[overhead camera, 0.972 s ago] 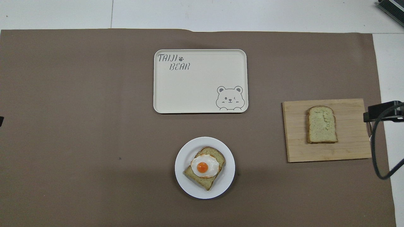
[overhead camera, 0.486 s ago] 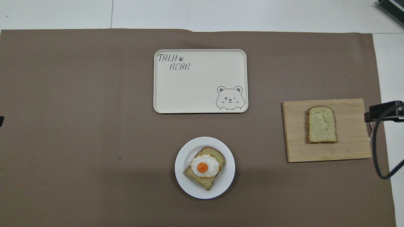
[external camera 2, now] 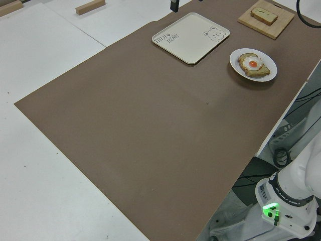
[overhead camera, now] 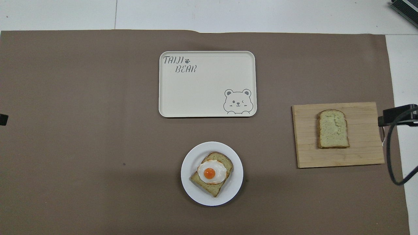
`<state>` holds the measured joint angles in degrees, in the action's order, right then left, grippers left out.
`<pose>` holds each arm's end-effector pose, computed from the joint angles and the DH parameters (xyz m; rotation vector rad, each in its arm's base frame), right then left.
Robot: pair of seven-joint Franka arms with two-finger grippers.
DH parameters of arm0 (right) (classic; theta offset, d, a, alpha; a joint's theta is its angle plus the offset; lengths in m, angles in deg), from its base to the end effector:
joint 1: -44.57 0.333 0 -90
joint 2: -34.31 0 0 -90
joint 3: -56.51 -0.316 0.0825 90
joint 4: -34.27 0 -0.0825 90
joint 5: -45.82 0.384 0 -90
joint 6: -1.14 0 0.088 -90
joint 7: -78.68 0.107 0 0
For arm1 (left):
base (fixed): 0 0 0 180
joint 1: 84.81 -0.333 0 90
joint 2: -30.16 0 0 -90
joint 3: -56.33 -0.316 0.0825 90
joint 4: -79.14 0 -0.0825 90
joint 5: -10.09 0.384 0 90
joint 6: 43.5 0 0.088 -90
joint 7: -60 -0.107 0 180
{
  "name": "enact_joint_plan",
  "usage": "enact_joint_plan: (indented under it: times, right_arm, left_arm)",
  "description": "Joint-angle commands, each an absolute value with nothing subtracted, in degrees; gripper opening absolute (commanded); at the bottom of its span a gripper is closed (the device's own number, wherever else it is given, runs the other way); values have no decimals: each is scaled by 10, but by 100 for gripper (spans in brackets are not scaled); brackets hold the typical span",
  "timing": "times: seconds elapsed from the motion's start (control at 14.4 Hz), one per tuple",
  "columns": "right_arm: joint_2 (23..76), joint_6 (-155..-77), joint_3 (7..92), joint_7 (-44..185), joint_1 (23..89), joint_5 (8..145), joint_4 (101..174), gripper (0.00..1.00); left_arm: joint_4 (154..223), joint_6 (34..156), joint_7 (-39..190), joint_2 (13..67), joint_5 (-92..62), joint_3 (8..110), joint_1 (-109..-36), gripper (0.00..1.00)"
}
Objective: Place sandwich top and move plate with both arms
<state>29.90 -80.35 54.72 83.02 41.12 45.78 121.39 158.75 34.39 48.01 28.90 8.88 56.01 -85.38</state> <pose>0.5139 -0.0142 0.6761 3.1335 -0.1646 -0.0333 0.5221 0.0056 0.7014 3.1047 -0.3085 -0.0088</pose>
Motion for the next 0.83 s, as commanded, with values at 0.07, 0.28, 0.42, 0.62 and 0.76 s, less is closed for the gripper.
enact_joint_plan:
  times: [0.07,0.28,0.42,0.62,0.76]
  right_arm:
    - [289,-803,547,818,404,469,1223,100]
    - [289,-802,547,816,404,469,1223,100]
    - [289,-800,549,811,402,471,1224,100]
    - [276,-802,549,811,403,471,1243,100]
    - [261,-815,550,811,402,471,1267,100]
  left_arm:
    - [1564,336,487,298,82,569,-863,100]
    - [1564,335,486,302,82,569,-863,100]
    - [1567,339,486,295,80,568,-863,100]
    - [1568,342,486,295,80,568,-863,100]
    - [1569,338,481,294,81,568,-863,100]
